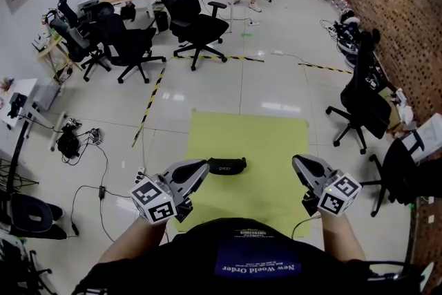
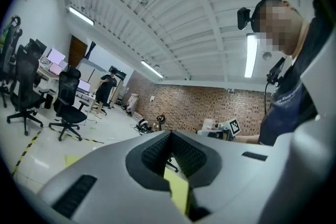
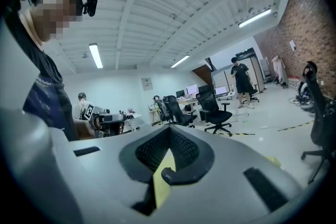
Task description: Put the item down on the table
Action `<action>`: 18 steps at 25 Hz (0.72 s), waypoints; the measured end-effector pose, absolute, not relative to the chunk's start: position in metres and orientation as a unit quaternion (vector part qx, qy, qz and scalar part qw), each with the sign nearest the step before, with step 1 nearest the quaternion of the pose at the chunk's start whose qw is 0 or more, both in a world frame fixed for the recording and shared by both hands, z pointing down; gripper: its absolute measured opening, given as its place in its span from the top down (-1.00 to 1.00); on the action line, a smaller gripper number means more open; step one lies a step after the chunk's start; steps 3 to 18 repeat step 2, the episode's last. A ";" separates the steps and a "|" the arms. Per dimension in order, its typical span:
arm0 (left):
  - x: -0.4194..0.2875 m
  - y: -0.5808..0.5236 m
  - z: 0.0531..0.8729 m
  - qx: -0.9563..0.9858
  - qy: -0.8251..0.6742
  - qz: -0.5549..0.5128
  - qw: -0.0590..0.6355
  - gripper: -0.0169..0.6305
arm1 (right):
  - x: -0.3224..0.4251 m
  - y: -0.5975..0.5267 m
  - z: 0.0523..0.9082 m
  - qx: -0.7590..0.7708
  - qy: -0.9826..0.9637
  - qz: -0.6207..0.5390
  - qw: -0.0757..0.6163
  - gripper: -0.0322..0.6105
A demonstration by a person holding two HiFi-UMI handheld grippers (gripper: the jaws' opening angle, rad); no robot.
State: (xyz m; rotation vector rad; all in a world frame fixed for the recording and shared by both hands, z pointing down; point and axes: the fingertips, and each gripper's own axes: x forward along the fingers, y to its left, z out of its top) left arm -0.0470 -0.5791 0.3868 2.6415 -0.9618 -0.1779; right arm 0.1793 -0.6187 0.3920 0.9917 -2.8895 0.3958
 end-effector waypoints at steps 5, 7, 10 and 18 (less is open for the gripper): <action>-0.051 -0.580 0.384 0.925 -0.337 -0.063 0.162 0.93 | 0.175 -0.620 0.389 0.320 -0.938 0.128 0.032 0.94; -0.051 -0.580 0.384 0.925 -0.337 -0.063 0.162 0.93 | 0.175 -0.620 0.389 0.320 -0.938 0.128 0.032 0.94; -0.051 -0.580 0.384 0.925 -0.337 -0.063 0.162 0.93 | 0.175 -0.620 0.389 0.320 -0.938 0.128 0.032 0.94; -0.051 -0.580 0.384 0.925 -0.337 -0.063 0.162 0.93 | 0.175 -0.620 0.389 0.320 -0.938 0.128 0.032 0.94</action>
